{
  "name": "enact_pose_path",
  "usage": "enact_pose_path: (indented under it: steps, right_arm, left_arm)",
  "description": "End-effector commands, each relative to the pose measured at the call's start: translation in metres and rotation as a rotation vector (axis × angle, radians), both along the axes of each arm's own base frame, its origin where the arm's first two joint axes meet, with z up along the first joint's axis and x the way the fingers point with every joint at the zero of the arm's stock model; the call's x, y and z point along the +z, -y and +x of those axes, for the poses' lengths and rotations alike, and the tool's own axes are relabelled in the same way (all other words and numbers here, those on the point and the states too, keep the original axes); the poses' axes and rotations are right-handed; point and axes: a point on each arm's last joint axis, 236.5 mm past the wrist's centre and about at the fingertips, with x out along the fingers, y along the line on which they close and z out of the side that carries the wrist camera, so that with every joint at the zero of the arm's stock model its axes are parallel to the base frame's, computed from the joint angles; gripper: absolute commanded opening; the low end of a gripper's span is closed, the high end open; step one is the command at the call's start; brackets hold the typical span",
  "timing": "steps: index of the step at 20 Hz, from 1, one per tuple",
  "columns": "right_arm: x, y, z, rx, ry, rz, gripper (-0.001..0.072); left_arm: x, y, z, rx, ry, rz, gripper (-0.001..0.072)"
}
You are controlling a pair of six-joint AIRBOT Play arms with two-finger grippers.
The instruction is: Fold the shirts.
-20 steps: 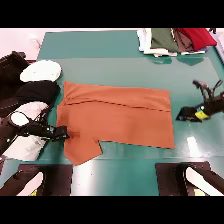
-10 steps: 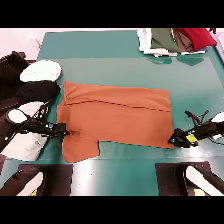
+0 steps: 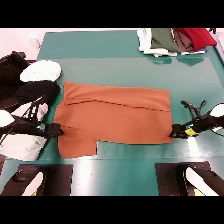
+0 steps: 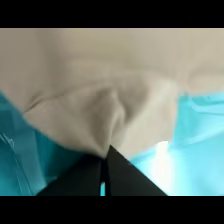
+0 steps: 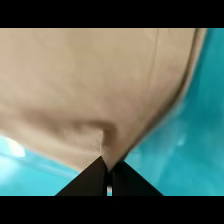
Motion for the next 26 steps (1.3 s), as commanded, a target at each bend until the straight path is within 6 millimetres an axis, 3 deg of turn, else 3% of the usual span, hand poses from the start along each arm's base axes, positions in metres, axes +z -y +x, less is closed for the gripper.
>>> enact_pose_path:
  steps: [1, 3, 6, 12, 16, 19, 20, 21, 22, 25, 26]
  right_arm:
    - [0.036, 0.025, -0.005, 0.052, 0.073, -0.140, 0.0016]
    - [0.050, 0.038, 0.000, 0.038, 0.127, -0.204, 0.0015]
    - [0.058, 0.041, 0.026, 0.031, 0.154, -0.201, 0.0014]
    - [0.063, 0.051, 0.126, -0.006, 0.219, -0.164, 0.0015]
    - [0.053, 0.039, 0.185, -0.041, 0.229, -0.057, 0.0016]
    - [0.045, 0.030, 0.220, -0.059, 0.243, 0.017, 0.0019]
    - [0.046, 0.025, 0.229, -0.053, 0.257, 0.048, 0.0101]
    - [0.048, 0.024, 0.238, -0.071, 0.268, 0.081, 0.0311]
    - [0.054, 0.022, 0.247, -0.078, 0.289, 0.123, 0.0411]
    - [0.063, 0.035, 0.243, -0.043, 0.317, 0.188, 0.0414]
    - [0.059, 0.045, 0.235, -0.050, 0.297, 0.196, 0.0434]
  left_arm:
    - [0.017, 0.006, -0.040, -0.030, -0.065, -0.022, 0.0019]
    - [0.019, 0.009, -0.033, -0.030, -0.035, -0.025, 0.0019]
    - [0.026, 0.010, 0.012, 0.000, 0.100, -0.013, 0.0019]
    - [0.024, -0.014, 0.132, 0.076, 0.210, 0.079, 0.0021]
    - [-0.004, -0.015, 0.187, 0.053, 0.197, 0.095, 0.0022]
    - [-0.013, -0.012, 0.216, 0.097, 0.215, 0.065, 0.0025]
    - [-0.012, -0.012, 0.223, 0.110, 0.229, 0.064, 0.0191]
    - [-0.008, -0.013, 0.228, 0.143, 0.237, 0.055, 0.0472]
    - [-0.003, -0.014, 0.231, 0.160, 0.239, 0.050, 0.0542]
    - [0.013, -0.008, 0.229, 0.126, 0.228, 0.036, 0.0544]
    - [0.017, -0.003, 0.227, 0.121, 0.218, 0.015, 0.0492]
